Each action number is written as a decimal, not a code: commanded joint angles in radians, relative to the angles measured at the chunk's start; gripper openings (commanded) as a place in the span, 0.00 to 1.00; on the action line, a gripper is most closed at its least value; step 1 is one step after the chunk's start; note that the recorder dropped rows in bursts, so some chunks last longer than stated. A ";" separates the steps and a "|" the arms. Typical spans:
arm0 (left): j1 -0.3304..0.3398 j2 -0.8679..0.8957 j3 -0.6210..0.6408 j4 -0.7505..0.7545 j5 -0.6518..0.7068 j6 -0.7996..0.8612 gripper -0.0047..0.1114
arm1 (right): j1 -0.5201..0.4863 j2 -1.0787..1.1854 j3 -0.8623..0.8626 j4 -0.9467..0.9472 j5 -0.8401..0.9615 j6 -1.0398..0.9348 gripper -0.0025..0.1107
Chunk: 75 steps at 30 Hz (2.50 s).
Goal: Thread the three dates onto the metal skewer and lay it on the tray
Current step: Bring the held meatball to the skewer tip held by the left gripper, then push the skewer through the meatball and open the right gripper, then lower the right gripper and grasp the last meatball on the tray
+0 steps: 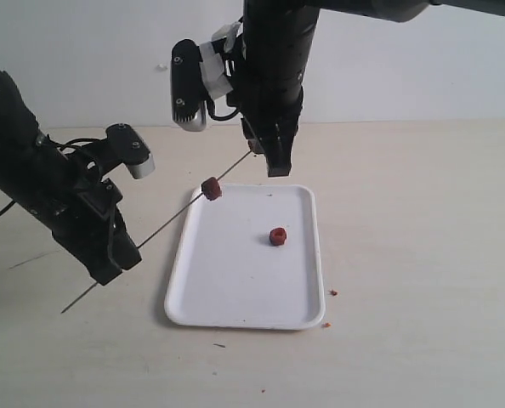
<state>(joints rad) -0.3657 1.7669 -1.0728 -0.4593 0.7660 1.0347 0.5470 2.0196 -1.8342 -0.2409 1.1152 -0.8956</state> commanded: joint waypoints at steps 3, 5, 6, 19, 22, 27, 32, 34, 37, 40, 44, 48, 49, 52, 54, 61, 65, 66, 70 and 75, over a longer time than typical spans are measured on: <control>-0.005 -0.010 -0.009 -0.044 -0.073 -0.003 0.04 | 0.028 -0.010 0.000 0.028 0.013 0.009 0.26; -0.005 -0.010 -0.011 -0.071 -0.091 -0.002 0.04 | 0.035 -0.010 0.000 0.043 0.015 0.009 0.26; -0.005 -0.010 -0.011 -0.075 -0.099 0.008 0.04 | 0.035 -0.010 0.000 0.053 0.015 0.009 0.26; -0.005 -0.010 -0.011 -0.244 -0.192 0.111 0.04 | 0.035 -0.010 0.000 0.112 0.015 0.053 0.27; -0.005 -0.010 -0.011 -0.274 -0.186 0.140 0.04 | 0.035 -0.010 0.000 0.112 0.013 0.055 0.36; -0.005 -0.010 -0.011 -0.276 -0.188 0.140 0.04 | 0.035 -0.010 0.000 0.107 0.011 0.059 0.57; -0.005 -0.010 -0.011 -0.267 -0.186 0.141 0.04 | 0.035 -0.017 0.000 0.083 -0.012 0.059 0.60; -0.005 -0.010 -0.011 -0.258 -0.186 0.141 0.04 | 0.035 -0.022 0.000 0.081 -0.012 0.059 0.60; -0.005 -0.010 -0.011 -0.245 -0.186 0.139 0.04 | 0.035 -0.038 0.000 0.061 -0.008 0.059 0.60; -0.003 -0.010 -0.011 -0.228 -0.184 0.137 0.04 | 0.035 -0.051 0.000 0.017 -0.008 0.094 0.60; -0.003 -0.010 -0.011 -0.230 -0.184 0.135 0.04 | 0.035 -0.070 0.000 -0.001 0.002 0.108 0.60; -0.003 -0.010 -0.011 -0.230 -0.190 0.135 0.04 | 0.035 -0.075 0.000 0.030 0.012 0.108 0.60; -0.003 -0.010 -0.011 -0.230 -0.192 0.135 0.04 | 0.035 -0.075 0.000 0.042 0.015 0.099 0.59; -0.003 -0.010 -0.011 -0.226 -0.194 0.135 0.04 | 0.035 -0.075 0.000 0.038 0.021 0.086 0.59; 0.006 -0.010 -0.011 -0.196 -0.180 0.132 0.04 | 0.032 -0.076 0.000 -0.027 0.034 0.091 0.59; 0.064 -0.010 -0.011 0.080 -0.153 -0.186 0.04 | -0.028 -0.074 0.004 -0.126 0.074 0.167 0.59; 0.092 -0.010 -0.011 0.117 -0.109 -0.261 0.04 | -0.091 -0.045 0.004 0.041 0.098 0.167 0.59; 0.100 -0.010 -0.011 0.117 -0.091 -0.261 0.04 | -0.104 -0.029 0.004 0.083 0.098 0.167 0.59; 0.120 -0.010 -0.011 0.115 -0.069 -0.276 0.04 | -0.133 0.054 0.004 0.162 0.061 0.237 0.59; 0.149 -0.010 -0.011 0.115 -0.071 -0.289 0.04 | -0.143 0.177 0.004 0.154 0.002 0.476 0.59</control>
<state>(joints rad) -0.2301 1.7669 -1.0777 -0.3472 0.6951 0.7624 0.4123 2.1405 -1.8342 -0.0934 1.1504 -0.5465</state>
